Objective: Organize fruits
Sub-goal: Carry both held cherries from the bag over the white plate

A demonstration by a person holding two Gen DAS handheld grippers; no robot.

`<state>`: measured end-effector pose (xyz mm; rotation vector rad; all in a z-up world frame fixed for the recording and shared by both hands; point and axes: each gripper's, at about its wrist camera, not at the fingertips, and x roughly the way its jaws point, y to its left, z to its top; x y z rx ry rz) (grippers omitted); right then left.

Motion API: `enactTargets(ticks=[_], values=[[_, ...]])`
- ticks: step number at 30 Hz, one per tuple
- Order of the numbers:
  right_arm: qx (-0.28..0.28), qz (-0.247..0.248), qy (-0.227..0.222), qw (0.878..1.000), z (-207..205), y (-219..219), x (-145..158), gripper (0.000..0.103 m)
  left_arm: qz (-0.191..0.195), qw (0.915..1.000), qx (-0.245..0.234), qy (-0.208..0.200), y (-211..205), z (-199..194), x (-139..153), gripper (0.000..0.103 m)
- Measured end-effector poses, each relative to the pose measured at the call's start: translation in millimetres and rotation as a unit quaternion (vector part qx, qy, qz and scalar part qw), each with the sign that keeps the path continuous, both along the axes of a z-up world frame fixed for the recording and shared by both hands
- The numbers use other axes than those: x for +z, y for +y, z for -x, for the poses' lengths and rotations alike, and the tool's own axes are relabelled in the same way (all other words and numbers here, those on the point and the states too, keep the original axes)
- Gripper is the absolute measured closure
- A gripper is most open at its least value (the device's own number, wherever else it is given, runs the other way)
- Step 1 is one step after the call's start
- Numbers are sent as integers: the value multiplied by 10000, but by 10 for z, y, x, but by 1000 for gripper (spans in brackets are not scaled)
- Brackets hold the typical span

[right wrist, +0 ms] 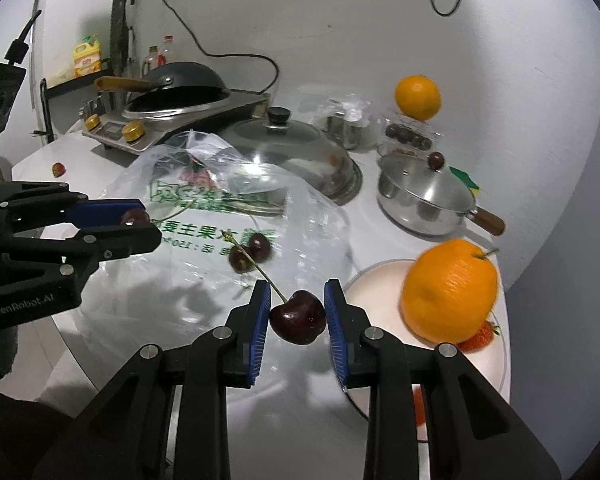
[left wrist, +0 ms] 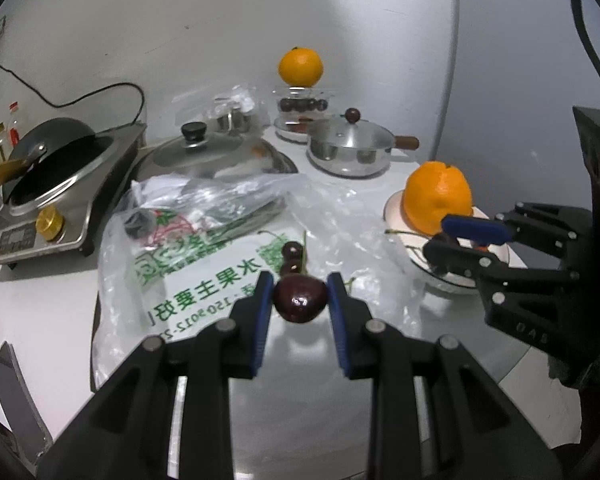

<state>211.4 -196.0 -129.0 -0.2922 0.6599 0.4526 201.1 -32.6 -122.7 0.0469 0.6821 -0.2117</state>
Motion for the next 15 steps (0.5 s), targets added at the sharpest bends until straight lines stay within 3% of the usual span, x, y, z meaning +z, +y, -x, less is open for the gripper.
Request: enactTargets(ticks=[15], values=[[-324, -195, -21, 9993, -23, -518, -4, 73, -184, 9992, -345, -2, -488, -91, 62, 75]])
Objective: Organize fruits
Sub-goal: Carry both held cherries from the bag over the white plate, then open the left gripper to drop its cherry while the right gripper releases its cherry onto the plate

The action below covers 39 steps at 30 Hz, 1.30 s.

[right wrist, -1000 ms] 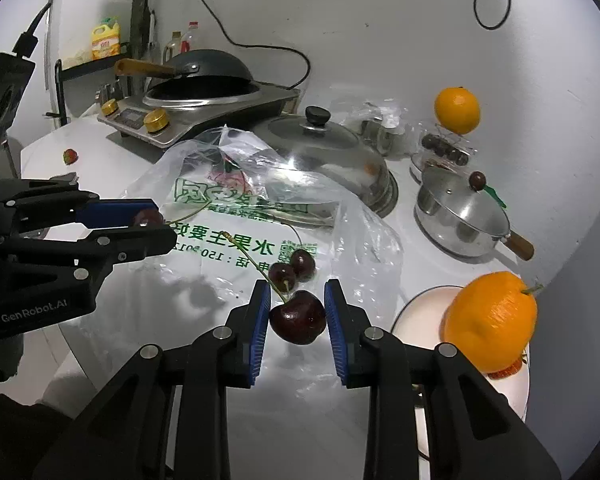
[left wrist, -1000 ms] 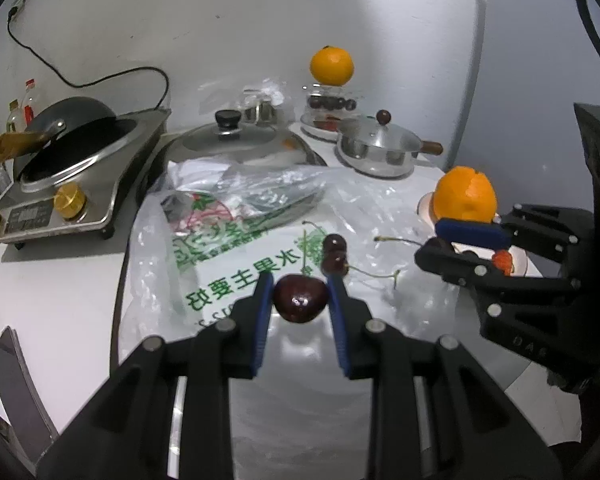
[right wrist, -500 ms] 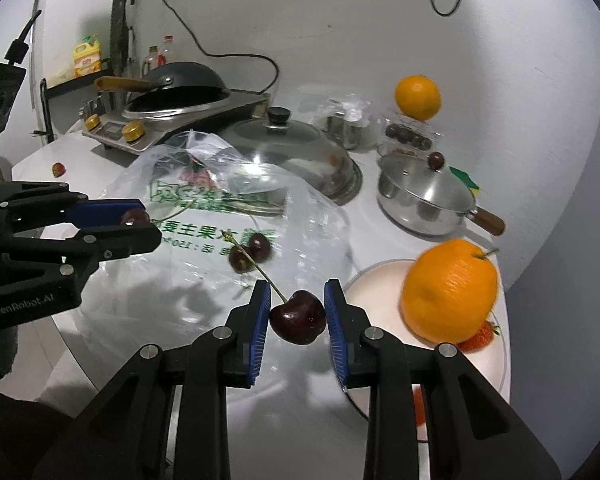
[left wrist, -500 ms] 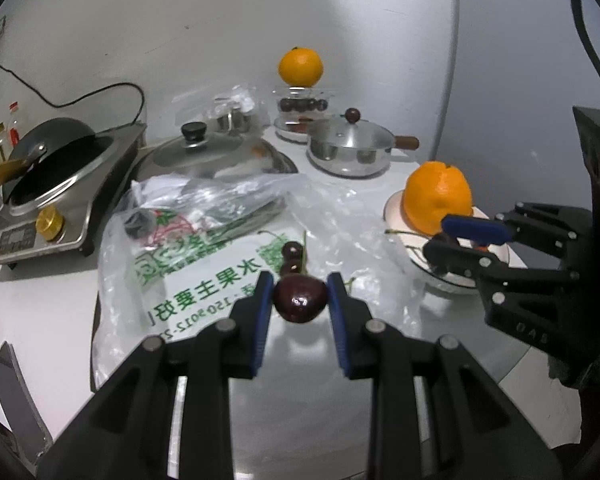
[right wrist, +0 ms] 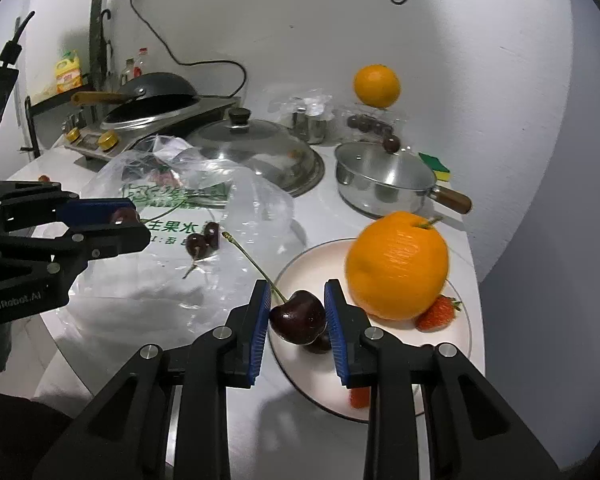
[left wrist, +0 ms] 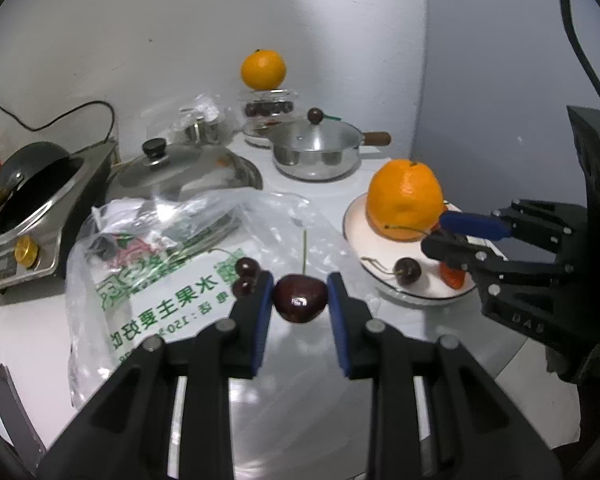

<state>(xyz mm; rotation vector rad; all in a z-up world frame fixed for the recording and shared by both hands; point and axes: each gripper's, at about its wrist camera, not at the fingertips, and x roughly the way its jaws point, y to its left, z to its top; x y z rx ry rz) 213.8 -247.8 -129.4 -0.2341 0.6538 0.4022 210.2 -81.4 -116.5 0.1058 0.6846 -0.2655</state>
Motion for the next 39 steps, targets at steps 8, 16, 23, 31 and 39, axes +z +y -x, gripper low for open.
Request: enactTargets(ticks=[8, 16, 23, 31, 39], values=[[-238, -23, 17, 9997, -27, -304, -19, 73, -21, 9998, -188, 10, -253, -79, -7, 75], [-452, -52, 61, 9989, -33, -568, -65, 73, 90, 9994, -344, -7, -448, -136, -12, 75], [-578, -85, 115, 9982, -45, -761, -122, 73, 79, 9989, -459, 75, -612, -208, -75, 75], [-667, -119, 200, 9975, -71, -921, -194, 73, 77, 9979, -612, 188, -816, -277, -159, 75], [-650, -203, 306, 9972, -64, -1000, -288, 73, 71, 9964, -793, 299, -1027, -300, -253, 75]])
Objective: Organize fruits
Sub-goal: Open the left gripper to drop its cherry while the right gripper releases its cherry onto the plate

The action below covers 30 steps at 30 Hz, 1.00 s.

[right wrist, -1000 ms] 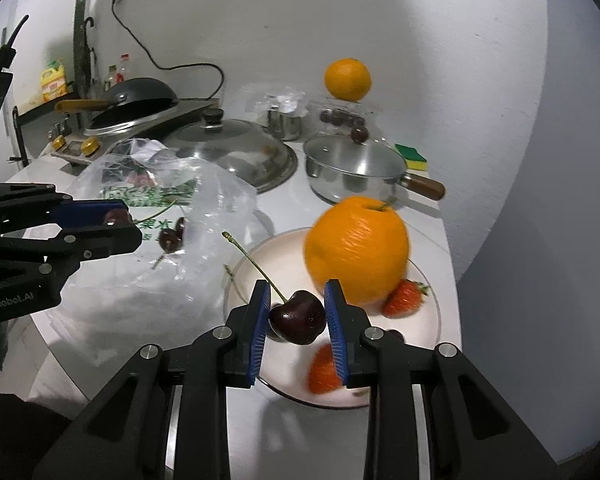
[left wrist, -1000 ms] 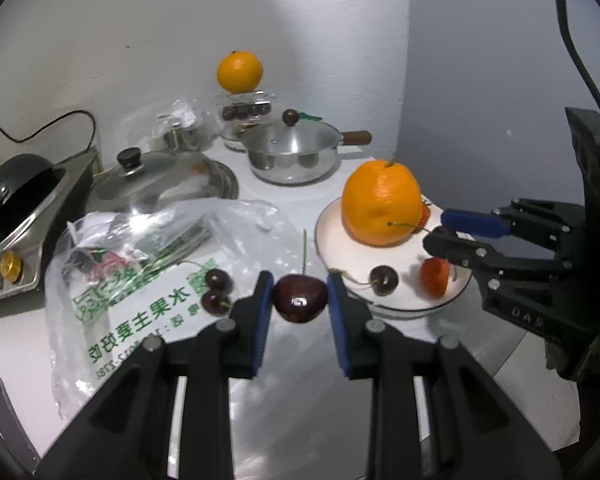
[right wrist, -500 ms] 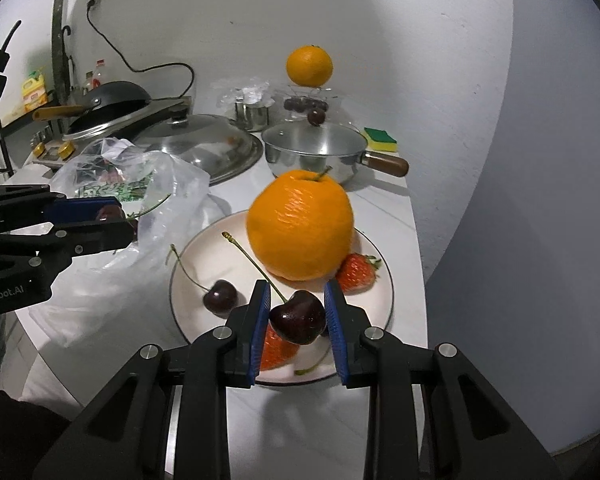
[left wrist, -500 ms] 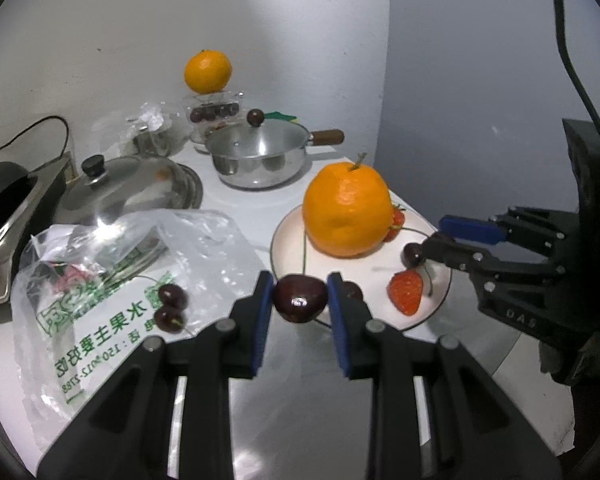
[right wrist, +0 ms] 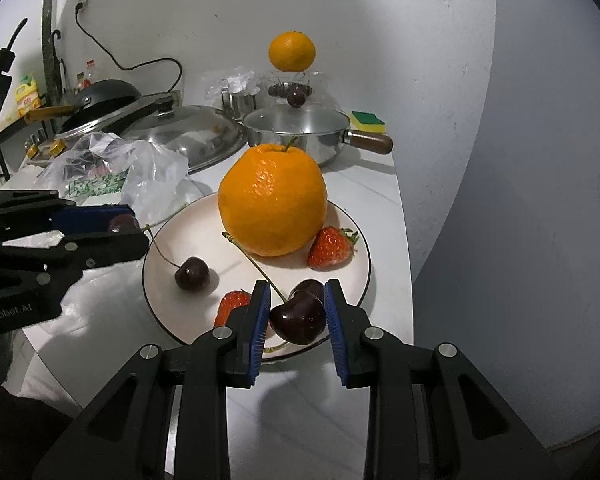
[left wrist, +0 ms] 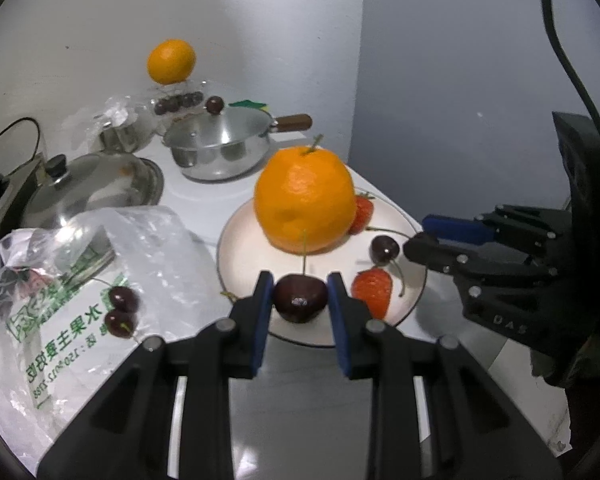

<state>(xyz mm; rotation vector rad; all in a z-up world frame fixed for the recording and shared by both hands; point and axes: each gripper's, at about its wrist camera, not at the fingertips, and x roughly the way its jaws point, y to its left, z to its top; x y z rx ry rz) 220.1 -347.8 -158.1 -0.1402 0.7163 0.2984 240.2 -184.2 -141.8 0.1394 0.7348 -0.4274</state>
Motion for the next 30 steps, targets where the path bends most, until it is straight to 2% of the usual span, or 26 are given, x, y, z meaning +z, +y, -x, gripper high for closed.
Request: enactTargets(ticks=[13, 30], values=[[97, -147, 57, 9998, -22, -27, -94, 73, -30, 9996, -143, 240, -229, -87, -169, 75], [143, -160, 147, 9997, -110, -14, -154, 73, -61, 9987, -131, 489, -264, -209, -269, 73]])
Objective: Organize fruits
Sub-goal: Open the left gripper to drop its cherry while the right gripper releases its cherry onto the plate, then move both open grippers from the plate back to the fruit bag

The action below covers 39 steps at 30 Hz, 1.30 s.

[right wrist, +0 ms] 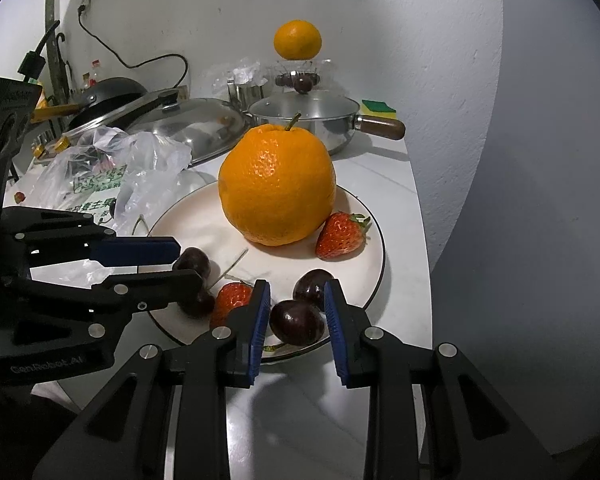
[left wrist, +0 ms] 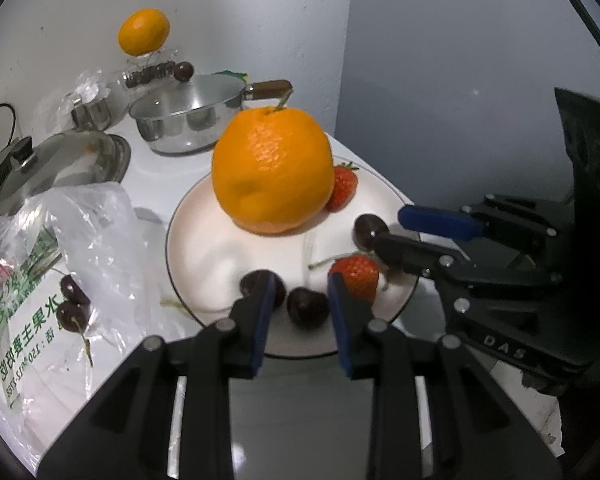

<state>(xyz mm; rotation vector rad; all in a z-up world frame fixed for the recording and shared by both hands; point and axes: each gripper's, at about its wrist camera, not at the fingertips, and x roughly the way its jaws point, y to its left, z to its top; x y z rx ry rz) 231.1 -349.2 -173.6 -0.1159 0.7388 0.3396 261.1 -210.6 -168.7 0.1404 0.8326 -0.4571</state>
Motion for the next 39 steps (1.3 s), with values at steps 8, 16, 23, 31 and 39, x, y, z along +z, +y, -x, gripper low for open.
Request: enactTargets(ticks=[8, 16, 23, 31, 39], values=[[-44, 35, -4, 10000, -8, 14, 8, 73, 6, 10000, 23, -55, 23, 39, 27, 61], [-88, 71, -72, 9999, 45, 47, 81, 73, 146, 9997, 68, -209, 113, 153, 141, 45], [-84, 117, -138, 9998, 118, 129, 152, 73, 200, 9992, 167, -314, 230, 238, 230, 45], [-32, 199, -195, 9996, 182, 266, 229, 73, 287, 9984, 252, -414, 389, 335, 310, 45], [11, 251, -224, 9994, 215, 418, 279, 72, 385, 9970, 439, -515, 616, 400, 380, 45]])
